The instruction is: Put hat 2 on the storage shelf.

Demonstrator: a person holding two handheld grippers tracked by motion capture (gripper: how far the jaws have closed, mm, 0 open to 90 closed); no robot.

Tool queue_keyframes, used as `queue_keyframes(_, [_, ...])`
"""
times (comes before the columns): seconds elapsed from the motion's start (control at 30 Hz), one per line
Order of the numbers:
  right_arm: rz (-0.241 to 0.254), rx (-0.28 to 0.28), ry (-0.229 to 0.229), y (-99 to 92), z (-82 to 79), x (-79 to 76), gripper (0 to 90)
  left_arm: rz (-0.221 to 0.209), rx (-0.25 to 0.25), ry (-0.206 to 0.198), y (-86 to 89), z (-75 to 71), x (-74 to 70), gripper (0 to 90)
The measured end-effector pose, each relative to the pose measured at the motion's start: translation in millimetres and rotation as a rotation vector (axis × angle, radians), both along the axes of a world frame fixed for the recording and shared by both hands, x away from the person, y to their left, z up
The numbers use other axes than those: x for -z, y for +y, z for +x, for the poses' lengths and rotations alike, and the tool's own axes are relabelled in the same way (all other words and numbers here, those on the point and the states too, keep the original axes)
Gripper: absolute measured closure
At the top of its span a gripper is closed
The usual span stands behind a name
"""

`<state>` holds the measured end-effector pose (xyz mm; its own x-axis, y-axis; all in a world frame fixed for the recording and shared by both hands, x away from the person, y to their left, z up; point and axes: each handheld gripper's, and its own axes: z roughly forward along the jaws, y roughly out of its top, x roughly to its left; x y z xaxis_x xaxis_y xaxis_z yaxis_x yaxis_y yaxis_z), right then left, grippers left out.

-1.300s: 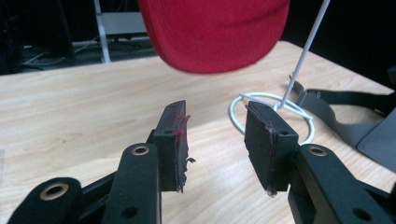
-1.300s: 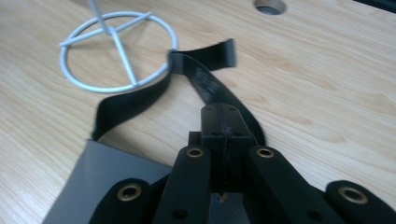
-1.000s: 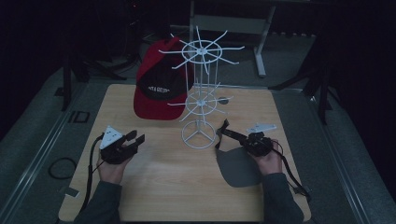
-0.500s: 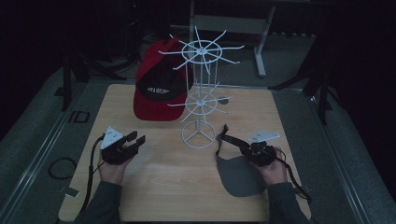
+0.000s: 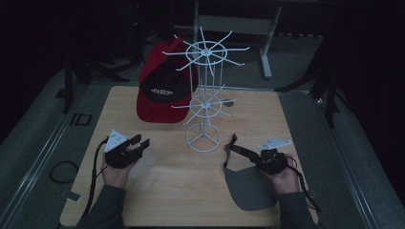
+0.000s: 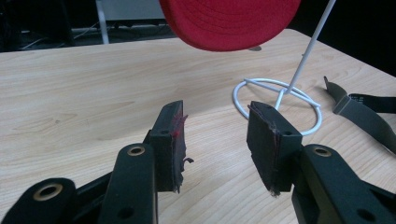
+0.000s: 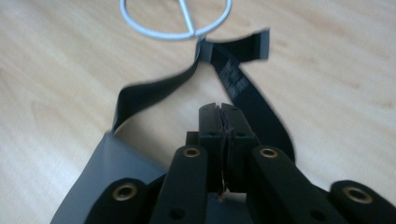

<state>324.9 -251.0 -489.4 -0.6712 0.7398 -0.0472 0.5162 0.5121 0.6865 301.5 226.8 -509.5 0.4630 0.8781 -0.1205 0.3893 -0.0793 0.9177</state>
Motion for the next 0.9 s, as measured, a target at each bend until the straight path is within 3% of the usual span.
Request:
queue_keyframes(0.13, [-0.015,-0.013,-0.001,8.8,20.6,-0.7,82.4,-0.002,-0.003,0.002,0.8,0.3,0.7,57.0])
queue_keyframes(0.43, [-0.091,-0.032,0.048,25.6,60.7,14.0,74.5,-0.006,-0.007,0.005,3.5,-0.3,0.8,56.8])
queue_keyframes(0.9, [-0.194,-0.097,0.12,48.6,85.4,32.2,65.0,-0.007,-0.005,0.006,3.2,-0.1,1.2,56.4])
